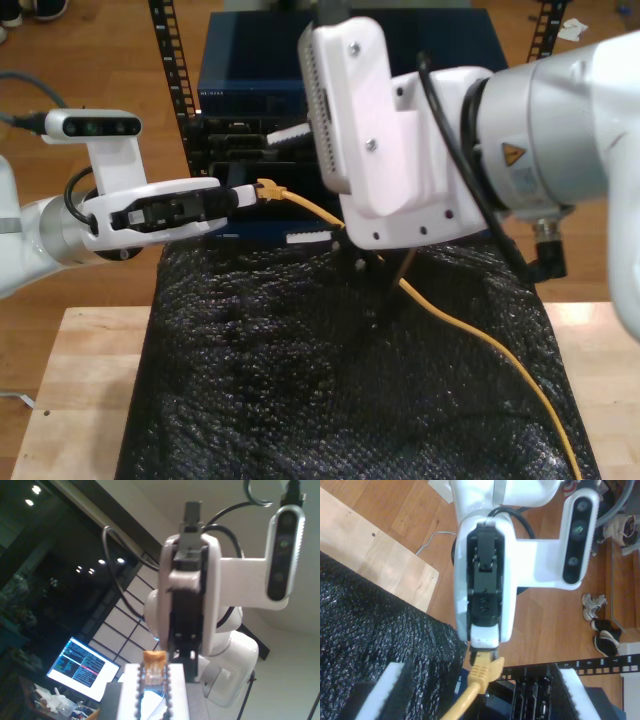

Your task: Grab the cable and plug it in

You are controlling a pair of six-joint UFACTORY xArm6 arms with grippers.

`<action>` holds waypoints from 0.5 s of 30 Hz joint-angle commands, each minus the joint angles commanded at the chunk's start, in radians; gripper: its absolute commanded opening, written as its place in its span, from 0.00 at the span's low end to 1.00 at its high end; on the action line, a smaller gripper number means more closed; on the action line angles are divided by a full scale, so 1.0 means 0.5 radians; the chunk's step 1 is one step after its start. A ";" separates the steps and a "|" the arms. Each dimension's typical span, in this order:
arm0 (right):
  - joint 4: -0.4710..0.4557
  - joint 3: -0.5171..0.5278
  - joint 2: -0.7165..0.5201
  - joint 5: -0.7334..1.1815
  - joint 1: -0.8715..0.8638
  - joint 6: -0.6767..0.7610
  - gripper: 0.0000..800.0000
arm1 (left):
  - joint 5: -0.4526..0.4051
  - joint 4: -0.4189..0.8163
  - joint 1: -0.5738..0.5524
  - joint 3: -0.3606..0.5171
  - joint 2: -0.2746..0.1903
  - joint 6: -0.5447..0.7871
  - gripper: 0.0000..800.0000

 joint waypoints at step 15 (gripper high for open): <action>0.003 0.043 0.021 -0.172 0.071 -0.028 0.57 | 0.074 -0.003 0.000 0.000 0.006 -0.037 0.03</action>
